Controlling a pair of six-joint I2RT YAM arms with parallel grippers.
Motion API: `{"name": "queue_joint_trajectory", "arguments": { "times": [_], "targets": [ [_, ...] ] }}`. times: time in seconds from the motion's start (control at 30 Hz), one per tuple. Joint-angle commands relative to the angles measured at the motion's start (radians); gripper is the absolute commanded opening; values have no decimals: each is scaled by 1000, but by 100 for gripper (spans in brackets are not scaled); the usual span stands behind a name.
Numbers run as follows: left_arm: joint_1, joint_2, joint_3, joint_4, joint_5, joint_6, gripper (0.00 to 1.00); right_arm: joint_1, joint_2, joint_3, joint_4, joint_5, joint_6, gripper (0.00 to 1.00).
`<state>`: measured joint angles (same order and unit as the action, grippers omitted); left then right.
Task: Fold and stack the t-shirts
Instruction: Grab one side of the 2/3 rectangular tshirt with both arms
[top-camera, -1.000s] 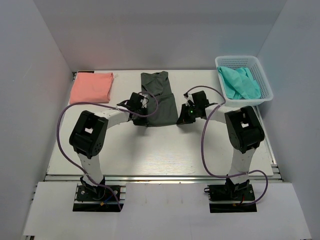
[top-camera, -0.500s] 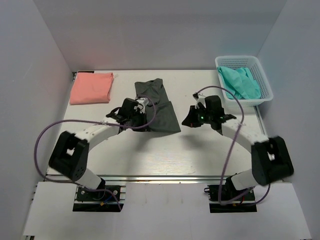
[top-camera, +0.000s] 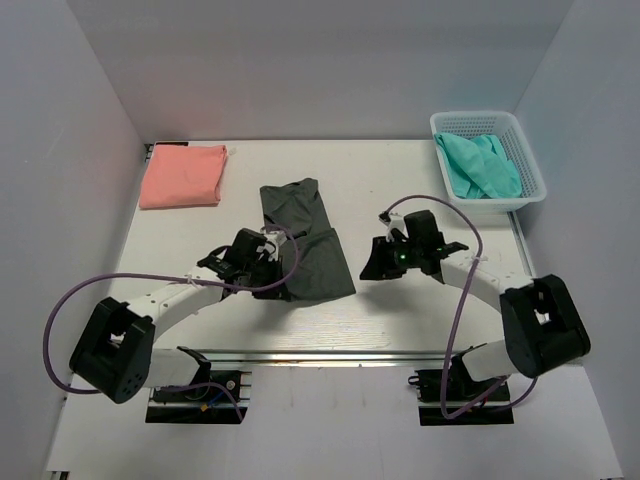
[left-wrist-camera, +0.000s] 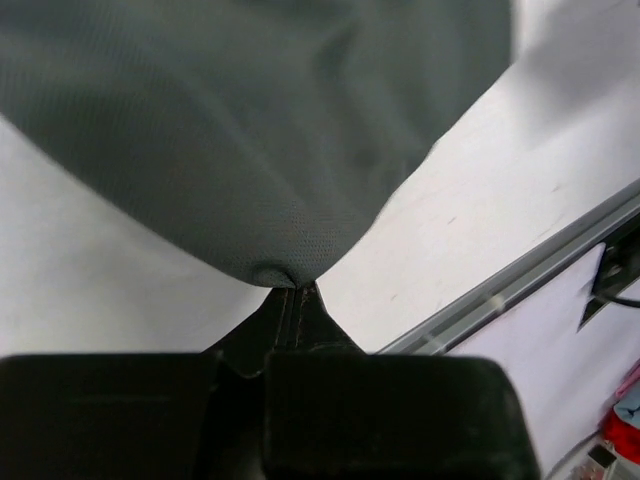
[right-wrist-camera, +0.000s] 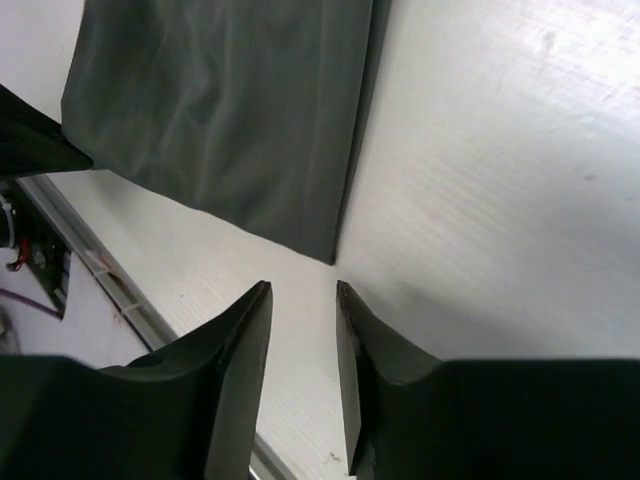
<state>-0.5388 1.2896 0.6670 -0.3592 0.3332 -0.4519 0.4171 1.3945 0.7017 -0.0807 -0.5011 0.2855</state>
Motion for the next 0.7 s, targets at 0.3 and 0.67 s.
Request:
{"name": "queue_joint_trajectory", "arguments": {
  "times": [0.3,0.67],
  "targets": [
    [-16,-70,-47,-73,-39,-39,0,143,202,10,7,-19,7,44],
    [-16,-102,-67,-73,-48,-48,0,198,233,35,-13,136,75,42]
  ]
}}
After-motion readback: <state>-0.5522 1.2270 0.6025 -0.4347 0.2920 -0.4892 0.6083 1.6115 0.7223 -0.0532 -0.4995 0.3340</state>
